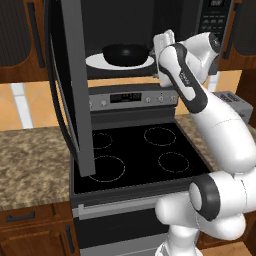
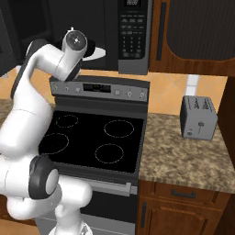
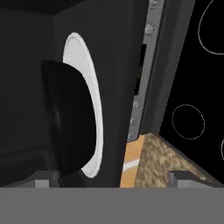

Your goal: Open the microwave, place the bowl with waffle inside the microwave, then close the microwave door and turn it on.

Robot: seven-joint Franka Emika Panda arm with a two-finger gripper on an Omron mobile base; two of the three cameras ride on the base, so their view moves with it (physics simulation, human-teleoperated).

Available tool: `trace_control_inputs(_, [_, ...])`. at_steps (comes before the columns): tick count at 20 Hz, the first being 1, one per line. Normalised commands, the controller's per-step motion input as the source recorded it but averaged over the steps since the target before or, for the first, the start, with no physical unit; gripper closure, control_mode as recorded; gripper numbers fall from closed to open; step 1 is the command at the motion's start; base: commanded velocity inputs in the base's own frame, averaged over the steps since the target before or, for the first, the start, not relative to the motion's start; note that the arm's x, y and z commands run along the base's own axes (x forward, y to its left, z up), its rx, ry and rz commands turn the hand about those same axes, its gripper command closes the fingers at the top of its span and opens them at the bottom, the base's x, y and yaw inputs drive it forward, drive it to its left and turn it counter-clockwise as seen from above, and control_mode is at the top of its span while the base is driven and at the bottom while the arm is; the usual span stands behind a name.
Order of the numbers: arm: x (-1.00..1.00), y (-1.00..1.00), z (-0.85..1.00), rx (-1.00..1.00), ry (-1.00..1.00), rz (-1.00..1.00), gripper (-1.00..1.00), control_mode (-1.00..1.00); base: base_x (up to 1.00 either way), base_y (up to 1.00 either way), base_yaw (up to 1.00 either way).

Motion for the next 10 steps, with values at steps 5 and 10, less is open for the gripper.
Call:
trace_control_inputs(5, [-0.25,0.03,-0.12,-0.08,-0.06,0.00,-1.00,-1.00,0.00,0.00,0.00])
trace_control_inputs(10, [-0.51,0.00,-0.04,-0.18,-0.06,-0.17,-1.00,-1.00,0.00,0.00,0.00])
